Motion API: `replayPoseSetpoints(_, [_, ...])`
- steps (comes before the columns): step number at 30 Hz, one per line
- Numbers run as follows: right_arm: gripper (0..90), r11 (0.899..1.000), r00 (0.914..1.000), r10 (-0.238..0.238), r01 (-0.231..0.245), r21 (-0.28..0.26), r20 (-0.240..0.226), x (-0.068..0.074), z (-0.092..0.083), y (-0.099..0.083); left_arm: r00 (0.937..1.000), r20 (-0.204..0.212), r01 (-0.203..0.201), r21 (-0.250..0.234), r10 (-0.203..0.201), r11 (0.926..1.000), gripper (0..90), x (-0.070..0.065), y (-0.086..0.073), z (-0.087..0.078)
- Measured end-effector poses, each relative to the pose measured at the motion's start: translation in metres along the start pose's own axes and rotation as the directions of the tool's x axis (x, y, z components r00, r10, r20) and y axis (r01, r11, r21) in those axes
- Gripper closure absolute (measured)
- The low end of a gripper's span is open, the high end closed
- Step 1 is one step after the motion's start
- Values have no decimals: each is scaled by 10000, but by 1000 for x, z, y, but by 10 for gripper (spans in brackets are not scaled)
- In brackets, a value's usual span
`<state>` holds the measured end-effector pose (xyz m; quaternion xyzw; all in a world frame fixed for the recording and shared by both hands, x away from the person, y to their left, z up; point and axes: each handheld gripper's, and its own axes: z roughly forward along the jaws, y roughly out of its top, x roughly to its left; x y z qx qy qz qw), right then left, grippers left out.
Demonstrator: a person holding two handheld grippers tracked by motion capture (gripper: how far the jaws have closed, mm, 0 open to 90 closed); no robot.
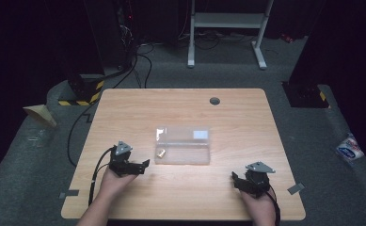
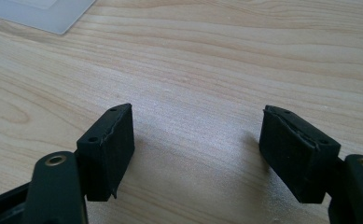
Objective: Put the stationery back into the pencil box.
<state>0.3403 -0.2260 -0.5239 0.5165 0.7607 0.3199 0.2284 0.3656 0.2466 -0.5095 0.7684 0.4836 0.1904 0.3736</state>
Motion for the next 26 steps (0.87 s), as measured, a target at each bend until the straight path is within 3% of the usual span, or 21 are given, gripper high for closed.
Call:
replayPoseSetpoints(4, [261,10000,10000,8,-8,0,10,0,0,0,9998,-197,-54,451,63,9990,1,10,-24,-9])
replayPoseSetpoints(8, [262,10000,10000,4,-4,19,31,0,0,0,9964,-143,-819,957,836,9920,1,7,-43,-22])
replayPoseSetpoints(10, [262,10000,10000,5,-5,19,29,0,0,0,9950,22,-994,783,995,9920,0,5,-52,-29])
replayPoseSetpoints(12, [263,10000,10000,3,-3,17,30,0,0,0,9963,-136,-836,710,847,9940,2,5,-59,-36])
replayPoseSetpoints(14, [263,10000,10000,5,-5,15,33,0,0,0,9975,-556,-404,680,442,9969,8,4,-63,-40])
replayPoseSetpoints(17, [264,10000,10000,24,-24,12,49,0,0,0,9948,-1019,-2,634,66,9980,23,2,-63,-41])
replayPoseSetpoints(26, [264,10000,10000,41,-41,9,78,1,0,0,9968,-762,-197,699,250,9974,5,0,-61,-37])
